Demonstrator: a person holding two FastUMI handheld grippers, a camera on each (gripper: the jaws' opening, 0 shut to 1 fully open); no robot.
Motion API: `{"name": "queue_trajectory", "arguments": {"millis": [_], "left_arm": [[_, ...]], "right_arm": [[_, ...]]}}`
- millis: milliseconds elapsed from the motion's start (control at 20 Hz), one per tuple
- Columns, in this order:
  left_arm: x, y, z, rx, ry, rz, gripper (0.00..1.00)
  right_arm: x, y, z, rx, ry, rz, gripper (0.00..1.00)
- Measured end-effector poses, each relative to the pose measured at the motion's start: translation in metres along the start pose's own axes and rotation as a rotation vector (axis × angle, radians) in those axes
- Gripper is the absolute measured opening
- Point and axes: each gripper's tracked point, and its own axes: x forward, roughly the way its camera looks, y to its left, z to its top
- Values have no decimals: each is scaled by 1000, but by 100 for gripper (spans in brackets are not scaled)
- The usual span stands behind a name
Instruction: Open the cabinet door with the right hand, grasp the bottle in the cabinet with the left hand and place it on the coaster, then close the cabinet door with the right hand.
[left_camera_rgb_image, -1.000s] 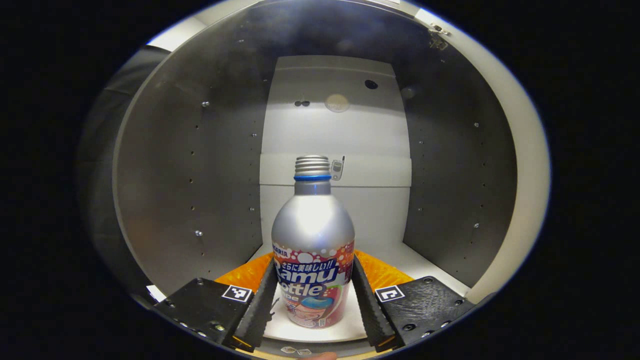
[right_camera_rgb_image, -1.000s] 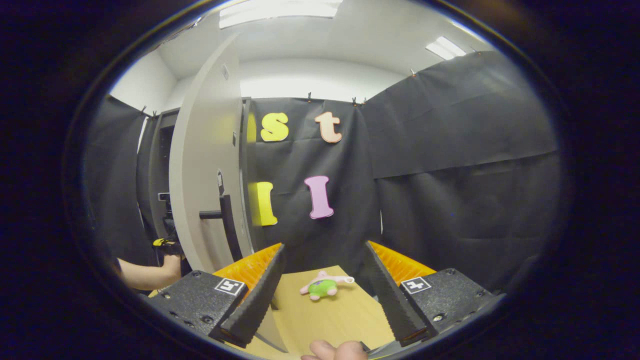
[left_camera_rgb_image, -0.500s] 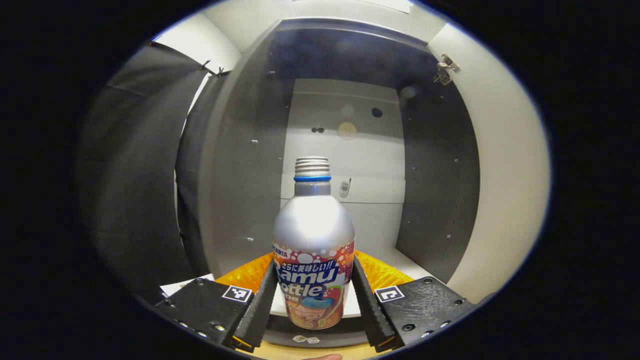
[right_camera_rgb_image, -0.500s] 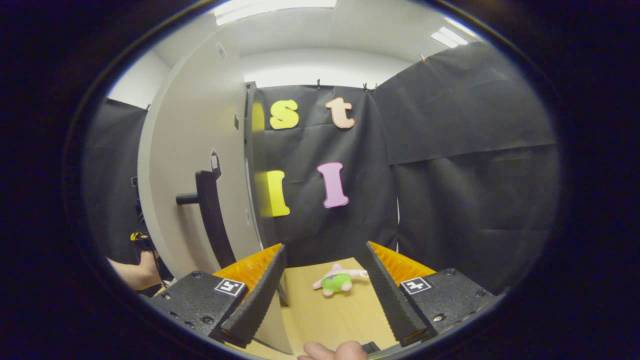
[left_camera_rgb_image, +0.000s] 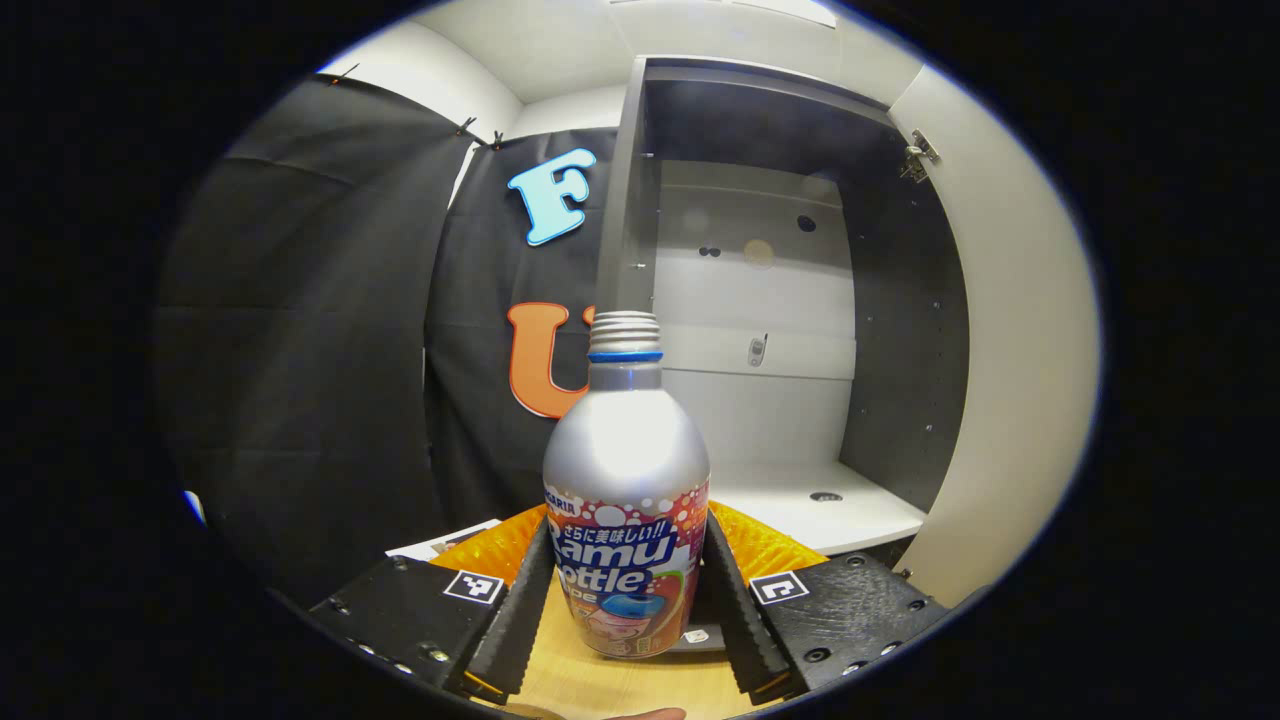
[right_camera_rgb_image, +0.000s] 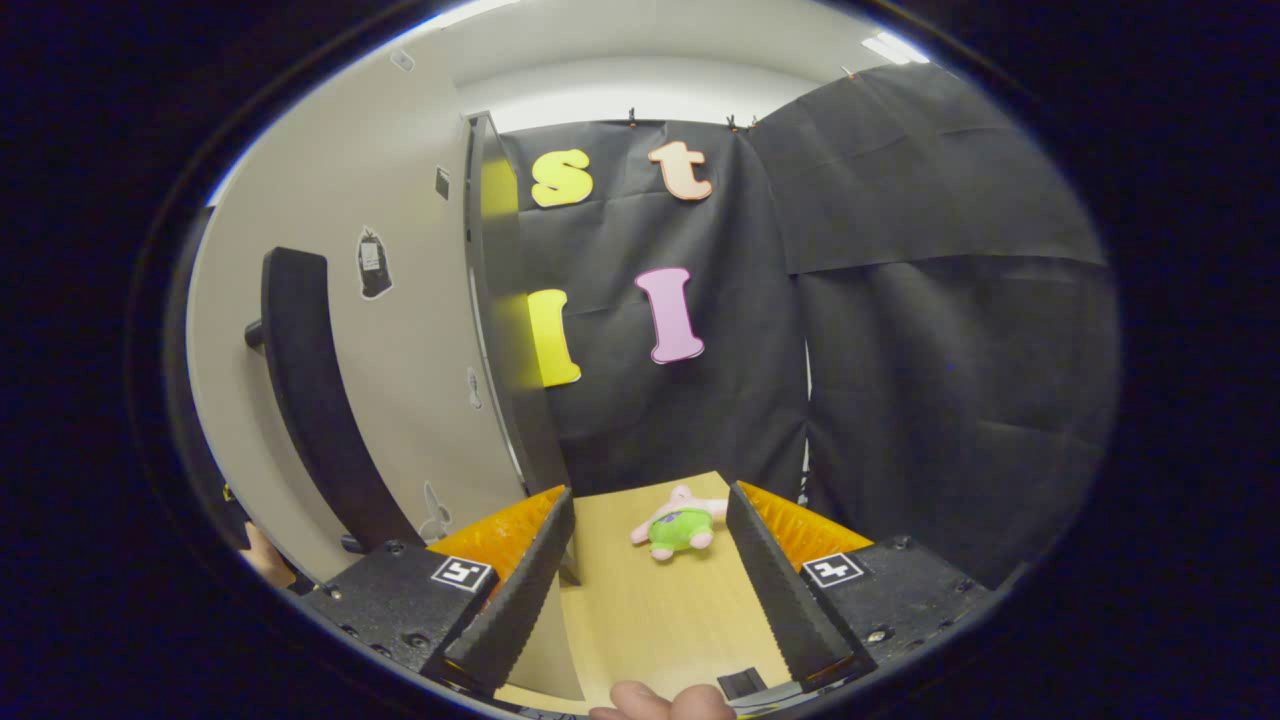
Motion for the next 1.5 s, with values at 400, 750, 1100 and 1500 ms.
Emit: {"name": "queue_trajectory", "arguments": {"millis": [400, 750, 1100, 1500], "left_arm": [[-34, 31, -48, 33, 9, 52, 74], [-60, 59, -120, -22, 72, 89, 74], [-85, 80, -199, -36, 127, 81, 75], [-86, 89, -280, -34, 172, 95, 75]], "right_arm": [[0, -12, -38, -92, 72, -52, 98], [14, -39, -83, -200, 139, -162, 98], [25, -76, -143, -164, 270, -262, 100], [23, -104, -188, -152, 413, -373, 100]]}}
